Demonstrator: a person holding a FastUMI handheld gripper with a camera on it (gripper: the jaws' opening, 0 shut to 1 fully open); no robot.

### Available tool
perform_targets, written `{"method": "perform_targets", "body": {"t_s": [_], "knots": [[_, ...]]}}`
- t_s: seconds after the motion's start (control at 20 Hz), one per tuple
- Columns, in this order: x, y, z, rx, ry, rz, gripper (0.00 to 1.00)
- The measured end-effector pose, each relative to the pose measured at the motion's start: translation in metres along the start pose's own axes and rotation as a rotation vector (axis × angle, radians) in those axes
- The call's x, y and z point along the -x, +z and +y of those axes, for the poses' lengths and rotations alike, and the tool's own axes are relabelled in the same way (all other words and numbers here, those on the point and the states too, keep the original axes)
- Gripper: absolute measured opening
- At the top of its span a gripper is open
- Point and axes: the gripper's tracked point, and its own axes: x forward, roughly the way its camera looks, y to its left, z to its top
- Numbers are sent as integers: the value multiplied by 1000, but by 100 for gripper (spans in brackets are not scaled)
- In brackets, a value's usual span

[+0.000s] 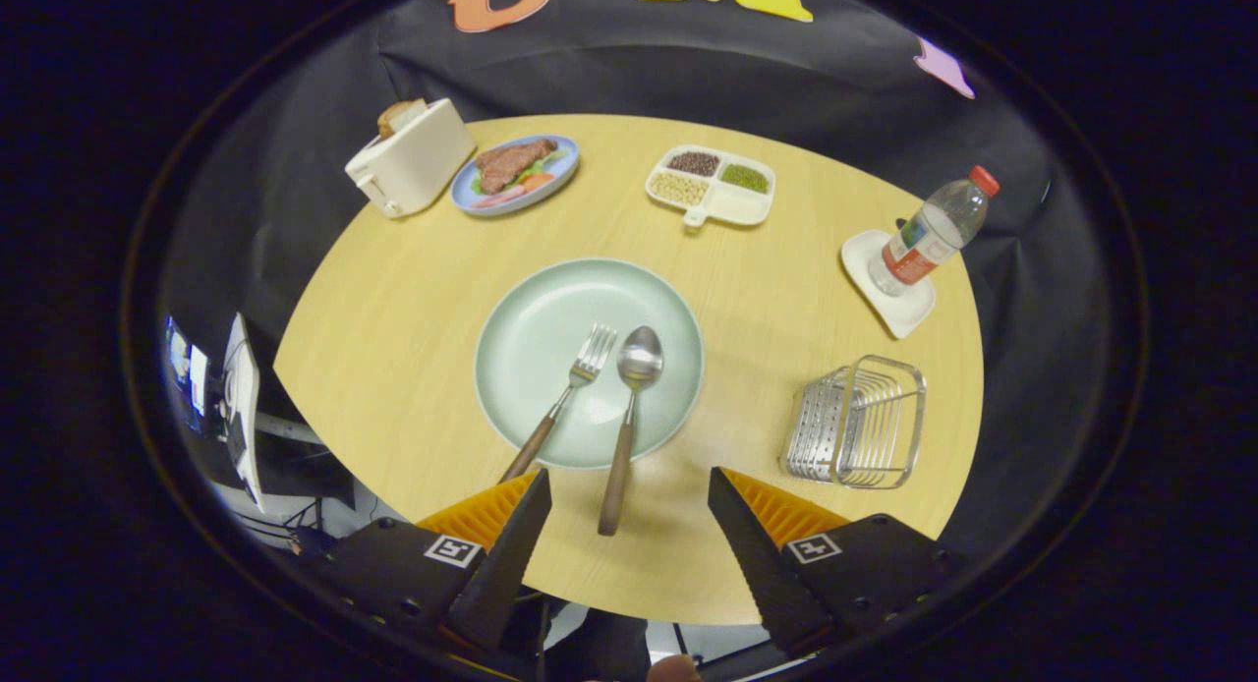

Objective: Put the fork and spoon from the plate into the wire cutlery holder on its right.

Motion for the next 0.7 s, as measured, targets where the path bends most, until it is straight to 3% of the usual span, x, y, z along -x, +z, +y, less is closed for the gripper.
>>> {"method": "perform_targets", "body": {"t_s": [0.25, 0.4, 0.55, 0.7], "knots": [[-34, -10, -3, 7, -22, 99, 96], [-53, -16, 0, 20, -24, 136, 78], [-62, -19, 8, 11, 19, 173, 72], [-63, -20, 14, 10, 40, 187, 44]]}}
